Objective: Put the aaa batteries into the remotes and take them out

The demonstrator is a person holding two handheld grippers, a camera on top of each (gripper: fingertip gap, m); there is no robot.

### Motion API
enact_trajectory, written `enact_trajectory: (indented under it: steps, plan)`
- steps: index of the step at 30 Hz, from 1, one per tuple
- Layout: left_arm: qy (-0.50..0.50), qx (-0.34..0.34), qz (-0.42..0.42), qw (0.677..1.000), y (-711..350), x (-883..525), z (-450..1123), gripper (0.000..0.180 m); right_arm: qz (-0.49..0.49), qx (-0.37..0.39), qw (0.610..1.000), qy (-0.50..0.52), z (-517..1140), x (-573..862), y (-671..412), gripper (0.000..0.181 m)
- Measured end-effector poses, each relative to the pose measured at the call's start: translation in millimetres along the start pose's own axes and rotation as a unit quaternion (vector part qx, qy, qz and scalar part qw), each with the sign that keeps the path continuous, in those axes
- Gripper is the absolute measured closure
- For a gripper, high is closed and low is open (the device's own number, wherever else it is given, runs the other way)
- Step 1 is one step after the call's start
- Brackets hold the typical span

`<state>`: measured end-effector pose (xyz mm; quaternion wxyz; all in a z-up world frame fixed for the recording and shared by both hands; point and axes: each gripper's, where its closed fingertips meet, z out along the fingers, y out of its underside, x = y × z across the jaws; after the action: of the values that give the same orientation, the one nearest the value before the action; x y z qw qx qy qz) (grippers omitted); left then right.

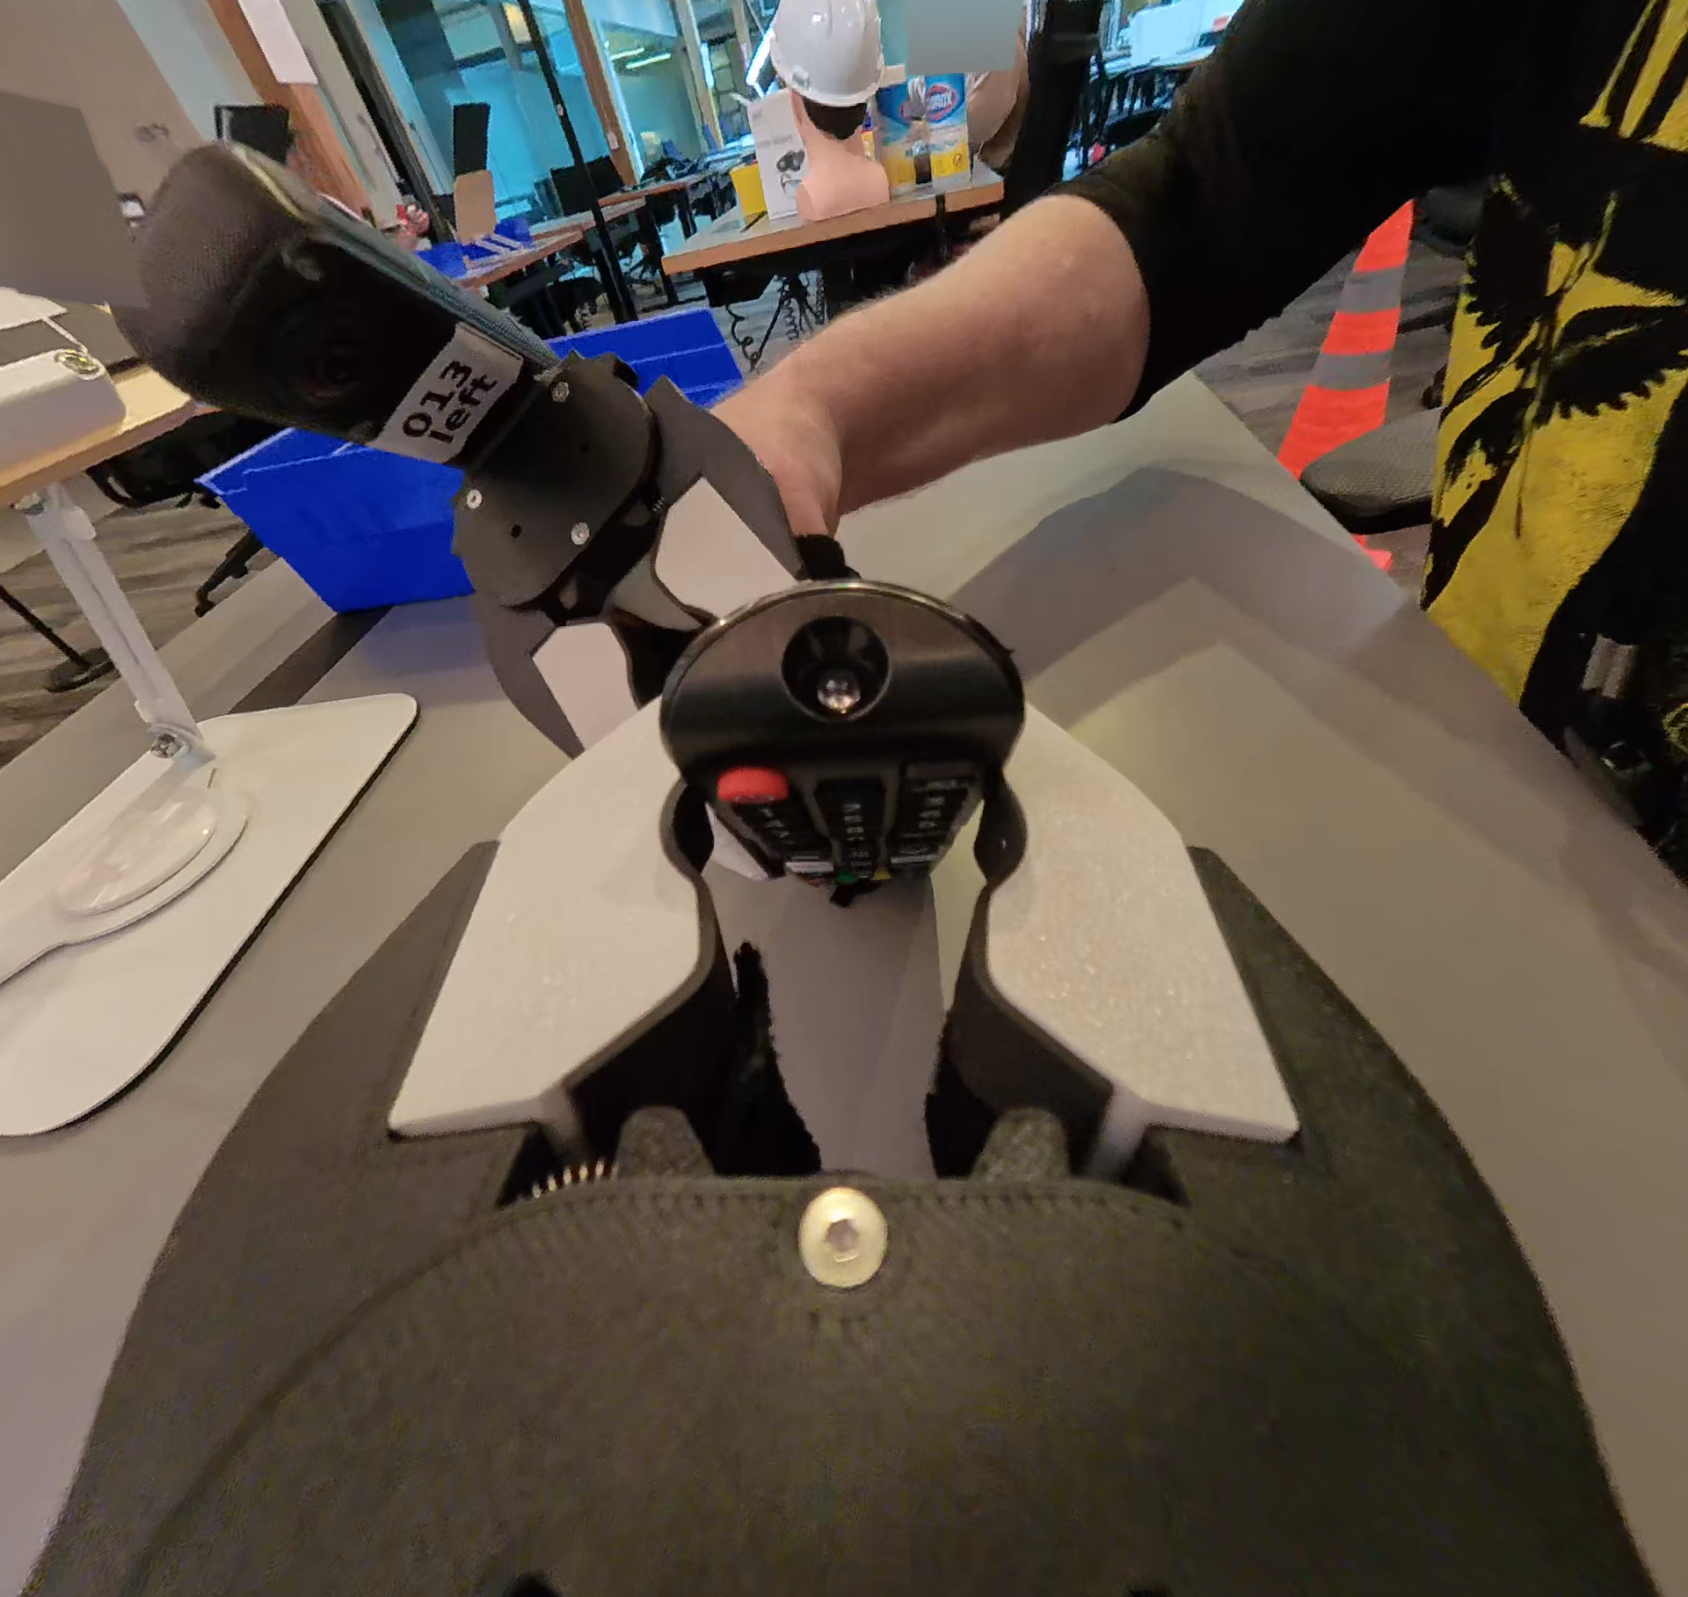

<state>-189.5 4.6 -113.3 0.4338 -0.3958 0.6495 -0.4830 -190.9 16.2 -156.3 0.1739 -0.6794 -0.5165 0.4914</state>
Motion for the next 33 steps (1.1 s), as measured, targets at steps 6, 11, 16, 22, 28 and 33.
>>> enact_trajectory:
  steps: [6,11,16,22,28,33]
  plan:
    - [-0.005,0.005,0.006,1.0,-3.6,1.2,3.5,0.123,0.006,-0.05,0.998,0.039,-1.7,1.3,8.9,0.151]
    - [-0.011,-0.001,0.005,1.0,0.4,0.7,-0.3,0.123,0.008,-0.114,0.992,0.056,-0.8,3.3,8.9,0.152]
    - [-0.034,-0.023,0.022,0.999,3.2,-3.3,-3.8,0.123,0.014,0.009,0.996,0.084,-10.9,3.2,-6.7,0.168]
    - [-0.036,-0.031,0.036,0.998,0.6,-1.5,1.3,0.122,0.072,0.116,0.99,0.03,-13.0,-2.9,-15.9,0.168]
    - [-0.049,-0.051,0.056,0.996,2.8,-1.9,4.4,0.123,0.082,0.103,0.986,0.105,-9.1,2.9,-16.5,0.127]
    - [-0.062,-0.063,0.077,0.993,1.3,-0.1,7.9,0.123,0.14,0.154,0.975,0.078,-10.8,4.7,-5.2,0.129]
